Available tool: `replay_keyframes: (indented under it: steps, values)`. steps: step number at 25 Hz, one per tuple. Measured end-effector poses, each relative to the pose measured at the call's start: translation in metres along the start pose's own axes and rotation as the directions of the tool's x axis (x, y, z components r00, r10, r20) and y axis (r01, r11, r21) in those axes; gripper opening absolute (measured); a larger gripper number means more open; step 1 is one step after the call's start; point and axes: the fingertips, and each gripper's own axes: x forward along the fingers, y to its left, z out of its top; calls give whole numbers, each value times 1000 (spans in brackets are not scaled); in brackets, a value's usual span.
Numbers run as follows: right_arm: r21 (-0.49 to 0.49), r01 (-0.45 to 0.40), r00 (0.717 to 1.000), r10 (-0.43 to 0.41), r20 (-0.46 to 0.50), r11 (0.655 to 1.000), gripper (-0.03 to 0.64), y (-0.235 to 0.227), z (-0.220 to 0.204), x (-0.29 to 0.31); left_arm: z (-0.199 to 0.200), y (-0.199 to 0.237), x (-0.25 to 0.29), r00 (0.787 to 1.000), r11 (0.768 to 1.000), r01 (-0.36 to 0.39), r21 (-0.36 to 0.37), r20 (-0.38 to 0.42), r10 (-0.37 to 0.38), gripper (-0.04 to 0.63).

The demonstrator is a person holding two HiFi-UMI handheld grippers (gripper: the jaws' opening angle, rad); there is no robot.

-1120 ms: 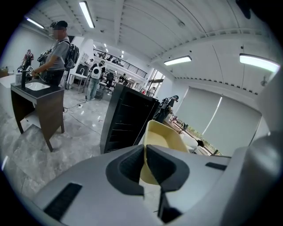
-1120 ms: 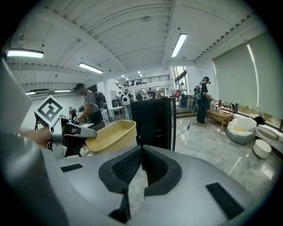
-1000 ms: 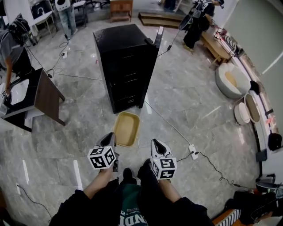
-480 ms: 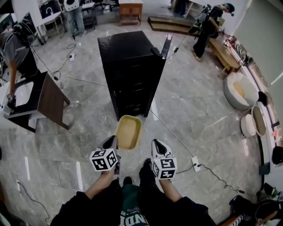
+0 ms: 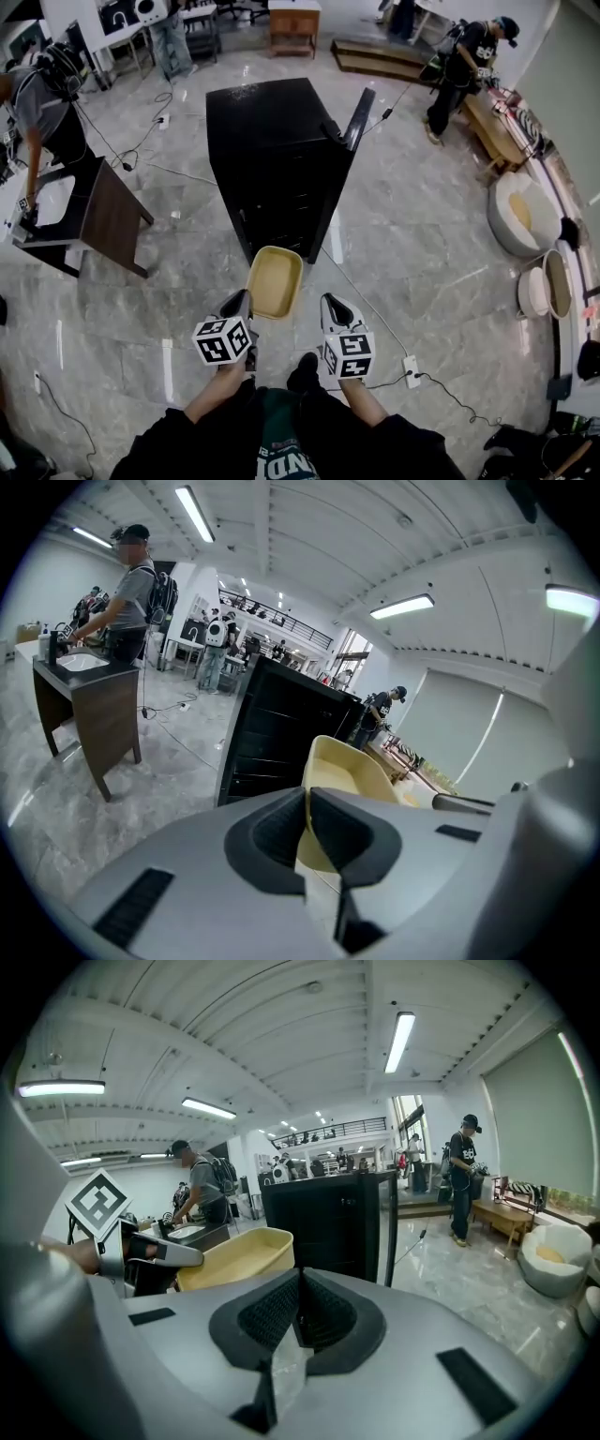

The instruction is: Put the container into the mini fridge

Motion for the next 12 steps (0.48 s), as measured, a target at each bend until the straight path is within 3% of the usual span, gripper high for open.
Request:
replay_keyframes:
  steps: [12]
  values:
    - [-37, -107, 994, 106, -11, 994, 35, -44, 15, 35, 8, -17, 30, 993, 992, -99, -75, 54, 103, 26]
